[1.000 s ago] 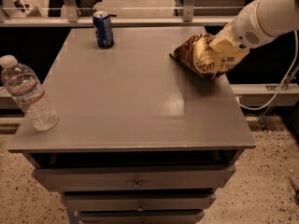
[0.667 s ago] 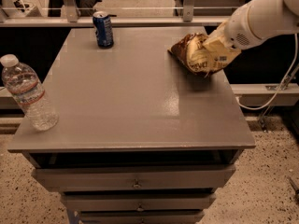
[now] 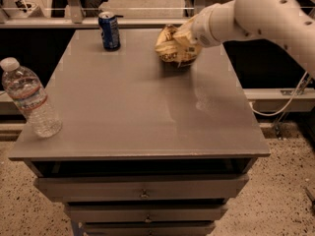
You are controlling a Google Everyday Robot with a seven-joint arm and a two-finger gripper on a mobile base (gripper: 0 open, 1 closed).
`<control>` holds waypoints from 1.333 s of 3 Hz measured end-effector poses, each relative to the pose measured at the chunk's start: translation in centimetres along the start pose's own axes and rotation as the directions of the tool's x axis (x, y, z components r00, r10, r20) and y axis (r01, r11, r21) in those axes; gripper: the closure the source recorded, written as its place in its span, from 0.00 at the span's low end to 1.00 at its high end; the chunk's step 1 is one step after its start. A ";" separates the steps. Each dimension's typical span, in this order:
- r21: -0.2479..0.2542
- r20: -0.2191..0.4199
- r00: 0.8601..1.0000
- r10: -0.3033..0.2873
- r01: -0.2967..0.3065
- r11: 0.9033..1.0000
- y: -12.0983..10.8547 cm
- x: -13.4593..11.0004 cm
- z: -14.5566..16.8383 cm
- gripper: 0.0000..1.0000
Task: Move brown chip bag near pepsi can
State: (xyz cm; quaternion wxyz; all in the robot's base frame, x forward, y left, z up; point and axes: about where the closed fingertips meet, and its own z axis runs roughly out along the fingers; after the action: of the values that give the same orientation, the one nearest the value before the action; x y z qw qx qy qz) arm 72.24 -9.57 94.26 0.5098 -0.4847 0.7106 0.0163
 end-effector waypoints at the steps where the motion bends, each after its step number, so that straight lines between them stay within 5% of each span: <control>1: -0.011 0.096 0.995 -0.029 0.030 0.999 0.8 -3.5 3.5 1.00; 4: -0.086 0.229 0.973 -0.037 0.058 0.995 3.9 -7.9 9.3 1.00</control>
Offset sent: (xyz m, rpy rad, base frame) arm 0.0437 0.1225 0.0050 0.1128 -0.1172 0.1936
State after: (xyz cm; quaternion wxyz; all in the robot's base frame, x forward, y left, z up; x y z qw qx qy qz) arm 76.16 2.62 93.85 0.5650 -0.5196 0.6343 0.0920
